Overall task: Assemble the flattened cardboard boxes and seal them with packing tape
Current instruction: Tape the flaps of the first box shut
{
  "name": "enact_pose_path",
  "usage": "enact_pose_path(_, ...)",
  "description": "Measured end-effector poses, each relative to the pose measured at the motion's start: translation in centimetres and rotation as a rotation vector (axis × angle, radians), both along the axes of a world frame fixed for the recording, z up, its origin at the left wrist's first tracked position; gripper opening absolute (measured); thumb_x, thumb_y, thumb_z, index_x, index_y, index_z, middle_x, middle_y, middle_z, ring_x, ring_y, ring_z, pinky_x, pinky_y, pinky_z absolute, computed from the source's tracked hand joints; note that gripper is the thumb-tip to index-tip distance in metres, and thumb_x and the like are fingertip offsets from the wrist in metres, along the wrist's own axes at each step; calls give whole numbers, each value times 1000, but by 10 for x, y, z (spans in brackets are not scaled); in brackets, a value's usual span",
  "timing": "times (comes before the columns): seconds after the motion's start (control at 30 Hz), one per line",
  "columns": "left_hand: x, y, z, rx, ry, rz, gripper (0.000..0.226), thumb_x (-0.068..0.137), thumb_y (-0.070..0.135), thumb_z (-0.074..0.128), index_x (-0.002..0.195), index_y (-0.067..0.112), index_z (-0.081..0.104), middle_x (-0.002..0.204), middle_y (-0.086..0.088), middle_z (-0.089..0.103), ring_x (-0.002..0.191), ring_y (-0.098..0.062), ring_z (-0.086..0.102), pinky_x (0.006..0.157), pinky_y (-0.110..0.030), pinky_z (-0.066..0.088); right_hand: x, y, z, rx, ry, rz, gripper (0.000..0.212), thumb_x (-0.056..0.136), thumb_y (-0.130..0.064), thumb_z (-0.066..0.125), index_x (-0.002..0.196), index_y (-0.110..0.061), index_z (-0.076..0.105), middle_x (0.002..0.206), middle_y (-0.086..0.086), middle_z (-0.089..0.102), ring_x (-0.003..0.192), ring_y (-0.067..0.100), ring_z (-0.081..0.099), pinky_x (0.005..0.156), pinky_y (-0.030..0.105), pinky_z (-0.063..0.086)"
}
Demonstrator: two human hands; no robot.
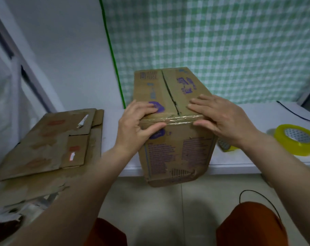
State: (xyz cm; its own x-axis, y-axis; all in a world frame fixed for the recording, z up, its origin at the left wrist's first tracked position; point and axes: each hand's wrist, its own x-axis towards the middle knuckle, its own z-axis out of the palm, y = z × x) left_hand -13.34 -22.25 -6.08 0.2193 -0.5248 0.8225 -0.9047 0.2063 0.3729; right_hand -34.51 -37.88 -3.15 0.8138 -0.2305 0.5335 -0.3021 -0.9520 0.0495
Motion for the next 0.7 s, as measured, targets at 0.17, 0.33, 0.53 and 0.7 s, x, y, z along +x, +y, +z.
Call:
enact_pose_path(0.17,-19,-1,-18,-49,366,-103,61,70,35,80,114,7,48,124,-10,53,130,-15,43,110,-31,35,30,41,17,13,67,-16,76,88,-70,21,137,-20,49,144,6,47,138,23,37,117,39,19)
enact_pose_path(0.33,-6,12,-28,132,221,-63,101,65,34,86,141,-2,30,148,-14,34,144,-26,25,117,-42,27,76,80,21,38,169,-65,86,84,-72,9,147,-19,33,153,4,33,143,20,26,116,35,17)
enact_pose_path(0.53,13,31,-23,339,95,-165,103,73,16,74,152,4,10,160,-7,13,149,-16,11,119,-28,18,93,94,23,52,222,-41,78,88,-64,27,150,-17,23,157,3,25,144,19,22,115,34,20)
enact_pose_path(0.7,19,36,-12,119,266,-269,56,80,13,35,133,3,48,141,-11,47,135,-21,41,112,-47,35,88,95,27,135,247,-30,77,89,-63,38,150,-18,23,157,1,22,145,16,20,116,34,18)
